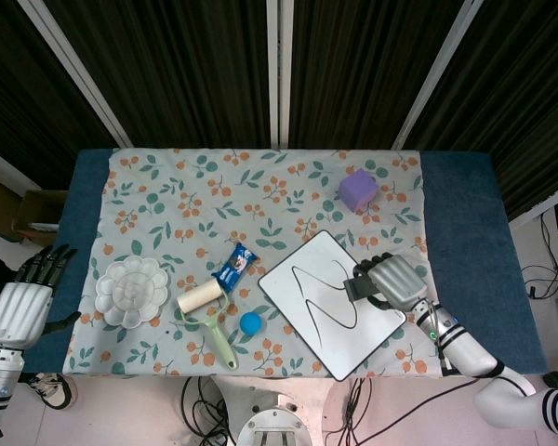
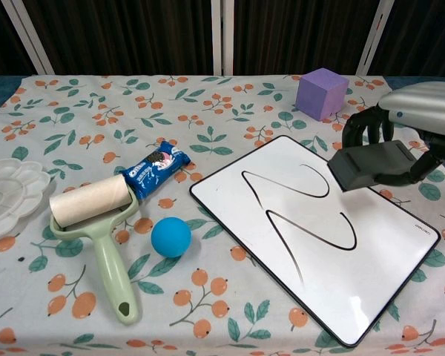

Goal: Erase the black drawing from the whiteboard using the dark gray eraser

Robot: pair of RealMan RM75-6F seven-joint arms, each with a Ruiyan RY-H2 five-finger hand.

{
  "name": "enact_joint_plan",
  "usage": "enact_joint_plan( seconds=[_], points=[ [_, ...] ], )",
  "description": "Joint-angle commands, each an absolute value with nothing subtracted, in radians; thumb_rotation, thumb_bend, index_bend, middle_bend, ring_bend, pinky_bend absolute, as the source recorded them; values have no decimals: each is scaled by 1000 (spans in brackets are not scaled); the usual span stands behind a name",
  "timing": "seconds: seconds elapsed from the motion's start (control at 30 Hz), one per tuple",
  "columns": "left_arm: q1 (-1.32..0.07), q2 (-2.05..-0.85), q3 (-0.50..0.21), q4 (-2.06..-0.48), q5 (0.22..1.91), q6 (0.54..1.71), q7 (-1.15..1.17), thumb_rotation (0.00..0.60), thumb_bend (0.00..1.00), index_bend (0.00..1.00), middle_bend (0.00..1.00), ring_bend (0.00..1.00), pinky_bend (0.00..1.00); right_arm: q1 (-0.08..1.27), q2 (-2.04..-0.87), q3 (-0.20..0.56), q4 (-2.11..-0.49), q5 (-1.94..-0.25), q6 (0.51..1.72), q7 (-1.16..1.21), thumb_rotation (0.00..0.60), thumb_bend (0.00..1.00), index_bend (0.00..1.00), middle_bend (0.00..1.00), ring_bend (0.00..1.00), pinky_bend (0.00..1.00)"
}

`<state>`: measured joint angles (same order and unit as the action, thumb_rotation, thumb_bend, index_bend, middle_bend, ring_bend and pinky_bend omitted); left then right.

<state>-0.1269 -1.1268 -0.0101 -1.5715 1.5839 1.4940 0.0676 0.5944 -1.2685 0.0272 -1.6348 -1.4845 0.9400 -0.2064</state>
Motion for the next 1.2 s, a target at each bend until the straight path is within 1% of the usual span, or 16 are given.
enact_joint_plan(
  seconds=[0.03, 0.23, 0.47, 0.67, 1.2],
  points=[
    [-125, -1128, -8, -1567, 1586, 1495, 64, 600, 0, 75, 72, 36, 161, 583, -1272, -41, -1694, -1543, 936, -296, 600, 289, 819, 738, 649, 758],
    [-125, -1134, -8, -1554, 1585, 1494, 52, 600, 0, 75, 72, 36, 161, 568, -1279, -103, -1725, -1598, 929, -329, 600, 289, 828, 742, 655, 772],
    [-122, -1137, -5, -1542, 1581, 1493, 46, 600, 0, 75, 72, 36, 161, 564, -1288, -128, -1735, -1639, 929, -342, 600, 289, 845, 750, 659, 776],
    [-118, -1135, -7, -1538, 1579, 1499, 40, 600, 0, 75, 72, 36, 161, 573, -1318, -117, -1727, -1626, 904, -379, 600, 289, 846, 750, 659, 777],
    [-115, -1133, -8, -1536, 1579, 1502, 29, 600, 0, 75, 72, 36, 161, 621, -1393, -51, -1718, -1532, 837, -503, 600, 290, 847, 753, 660, 777]
  ],
)
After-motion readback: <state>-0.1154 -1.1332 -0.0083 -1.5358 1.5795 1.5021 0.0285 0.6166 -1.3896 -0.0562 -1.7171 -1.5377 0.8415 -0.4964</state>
